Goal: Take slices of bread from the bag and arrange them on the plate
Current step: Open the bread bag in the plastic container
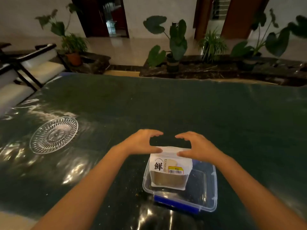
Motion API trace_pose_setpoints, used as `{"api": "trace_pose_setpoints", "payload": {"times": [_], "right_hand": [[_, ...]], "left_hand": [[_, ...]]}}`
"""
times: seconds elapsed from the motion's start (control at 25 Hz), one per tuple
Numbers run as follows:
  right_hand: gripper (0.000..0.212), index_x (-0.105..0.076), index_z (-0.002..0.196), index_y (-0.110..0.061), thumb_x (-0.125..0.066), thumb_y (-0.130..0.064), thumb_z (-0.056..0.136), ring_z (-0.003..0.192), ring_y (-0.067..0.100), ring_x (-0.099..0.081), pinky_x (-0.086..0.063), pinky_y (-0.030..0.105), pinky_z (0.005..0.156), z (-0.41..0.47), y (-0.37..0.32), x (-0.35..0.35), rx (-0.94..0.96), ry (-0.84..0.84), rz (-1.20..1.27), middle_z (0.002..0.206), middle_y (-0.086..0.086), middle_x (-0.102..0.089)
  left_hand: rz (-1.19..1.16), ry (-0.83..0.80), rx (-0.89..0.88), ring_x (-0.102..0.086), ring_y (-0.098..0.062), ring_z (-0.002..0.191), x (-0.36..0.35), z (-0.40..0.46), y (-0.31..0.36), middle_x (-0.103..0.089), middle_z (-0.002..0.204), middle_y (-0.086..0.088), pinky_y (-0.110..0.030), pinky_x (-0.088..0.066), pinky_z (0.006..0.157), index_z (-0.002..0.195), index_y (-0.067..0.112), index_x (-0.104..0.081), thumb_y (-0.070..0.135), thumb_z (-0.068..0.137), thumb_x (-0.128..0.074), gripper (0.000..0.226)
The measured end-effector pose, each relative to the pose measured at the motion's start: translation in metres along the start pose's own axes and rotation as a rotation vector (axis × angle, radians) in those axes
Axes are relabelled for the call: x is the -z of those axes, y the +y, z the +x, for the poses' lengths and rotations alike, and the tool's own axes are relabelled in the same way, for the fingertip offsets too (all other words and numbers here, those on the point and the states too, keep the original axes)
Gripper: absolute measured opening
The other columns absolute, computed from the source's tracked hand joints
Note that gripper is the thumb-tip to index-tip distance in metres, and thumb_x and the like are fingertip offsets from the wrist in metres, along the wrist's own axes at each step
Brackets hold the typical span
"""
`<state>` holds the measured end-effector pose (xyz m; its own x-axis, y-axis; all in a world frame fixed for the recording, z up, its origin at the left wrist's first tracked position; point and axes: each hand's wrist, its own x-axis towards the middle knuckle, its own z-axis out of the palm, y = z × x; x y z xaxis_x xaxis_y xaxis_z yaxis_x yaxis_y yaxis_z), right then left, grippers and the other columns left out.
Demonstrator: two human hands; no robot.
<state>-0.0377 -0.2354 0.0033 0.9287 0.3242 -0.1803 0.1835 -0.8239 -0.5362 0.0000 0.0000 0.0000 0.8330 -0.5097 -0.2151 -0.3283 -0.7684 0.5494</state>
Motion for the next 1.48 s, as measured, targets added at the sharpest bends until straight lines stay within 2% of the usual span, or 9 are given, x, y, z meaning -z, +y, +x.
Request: {"api": "trace_pose_setpoints", "payload": {"times": [0.16, 0.36, 0.52, 0.68, 0.92, 1.08, 1.28, 1.4, 1.48], "right_hand": [[0.062, -0.048, 0.127, -0.031, -0.074, -0.029, 0.071, 0.113, 0.012, -0.051, -0.050, 0.034, 0.093, -0.014, 0.011, -0.023, -0.076, -0.011, 0.130, 0.129, -0.004, -0.053], [0.042, -0.059, 0.119, -0.024, -0.067, -0.018, 0.079, 0.105, 0.012, -0.057, -0.051, 0.030, 0.090, -0.015, 0.010, -0.034, -0.056, 0.138, 0.219, 0.118, -0.001, -0.062], [0.044, -0.054, 0.121, -0.030, -0.067, -0.022, 0.079, 0.101, 0.010, -0.059, -0.052, 0.027, 0.087, -0.015, 0.009, -0.030, -0.034, 0.202, 0.209, 0.111, -0.006, -0.064], [0.040, -0.056, 0.120, -0.028, -0.064, -0.027, 0.081, 0.105, 0.011, -0.056, -0.050, 0.027, 0.087, -0.016, 0.011, -0.029, 0.033, 0.191, 0.062, 0.118, -0.006, -0.060], [0.012, -0.067, 0.090, -0.025, -0.068, -0.020, 0.079, 0.085, 0.010, -0.063, -0.052, 0.019, 0.070, -0.011, 0.011, -0.022, -0.080, 0.278, 0.449, 0.086, -0.010, -0.065], [0.011, -0.063, 0.088, -0.030, -0.067, -0.023, 0.080, 0.086, 0.009, -0.062, -0.050, 0.017, 0.069, -0.009, 0.006, -0.020, -0.092, 0.282, 0.481, 0.088, -0.012, -0.063], [0.016, -0.068, 0.094, -0.024, -0.066, -0.020, 0.079, 0.087, 0.006, -0.060, -0.048, 0.016, 0.076, -0.007, 0.001, -0.014, 0.024, 0.266, 0.334, 0.090, -0.012, -0.060], [0.010, -0.069, 0.086, -0.027, -0.066, -0.020, 0.079, 0.085, 0.004, -0.062, -0.048, 0.015, 0.071, -0.005, 0.000, -0.012, -0.012, 0.245, 0.402, 0.084, -0.014, -0.064], [0.013, -0.068, 0.075, -0.031, -0.065, -0.019, 0.079, 0.081, 0.005, -0.063, -0.049, 0.016, 0.066, -0.003, -0.001, -0.010, -0.070, 0.215, 0.466, 0.080, -0.014, -0.066]], "left_hand": [[-0.093, -0.047, 0.032, -0.053, 0.000, 0.103, -0.037, -0.011, -0.001, -0.059, 0.122, 0.012, -0.019, -0.046, 0.085, 0.126, 0.034, -0.050, 0.034, 0.069, -0.074, 0.063], [-0.242, 0.163, 0.065, -0.059, -0.002, 0.088, -0.052, -0.010, 0.007, -0.059, 0.087, 0.022, -0.015, -0.047, 0.069, 0.099, 0.031, -0.066, 0.018, 0.077, -0.068, 0.026], [-0.310, 0.230, 0.063, -0.060, -0.001, 0.088, -0.048, -0.011, 0.006, -0.062, 0.092, 0.016, -0.013, -0.047, 0.072, 0.102, 0.024, -0.067, 0.013, 0.076, -0.067, 0.028], [-0.331, 0.230, 0.042, -0.061, 0.002, 0.087, -0.044, -0.011, 0.006, -0.066, 0.092, 0.014, -0.013, -0.049, 0.068, 0.096, 0.027, -0.068, 0.018, 0.081, -0.066, 0.018], [-0.310, 0.254, 0.060, -0.060, 0.001, 0.091, -0.040, -0.014, 0.005, -0.059, 0.096, 0.020, -0.011, -0.048, 0.072, 0.114, 0.031, -0.058, 0.015, 0.078, -0.069, 0.042], [-0.330, 0.364, 0.021, -0.061, 0.001, 0.086, -0.035, -0.015, 0.009, -0.063, 0.089, 0.020, -0.013, -0.049, 0.068, 0.093, 0.033, -0.064, 0.018, 0.082, -0.066, 0.019], [-0.446, 0.371, 0.056, -0.063, 0.004, 0.079, -0.028, -0.012, 0.012, -0.068, 0.080, 0.014, -0.020, -0.050, 0.070, 0.076, 0.034, -0.068, 0.016, 0.083, -0.064, 0.020], [-0.483, 0.415, 0.143, -0.062, 0.001, 0.086, -0.032, -0.013, 0.013, -0.067, 0.099, 0.007, -0.027, -0.055, 0.082, 0.098, 0.032, -0.063, 0.018, 0.081, -0.067, 0.022], [-0.365, 0.495, 0.143, -0.054, -0.004, 0.108, -0.040, -0.017, 0.015, -0.054, 0.128, 0.003, -0.028, -0.048, 0.093, 0.128, 0.037, -0.043, 0.022, 0.077, -0.072, 0.061]]}}
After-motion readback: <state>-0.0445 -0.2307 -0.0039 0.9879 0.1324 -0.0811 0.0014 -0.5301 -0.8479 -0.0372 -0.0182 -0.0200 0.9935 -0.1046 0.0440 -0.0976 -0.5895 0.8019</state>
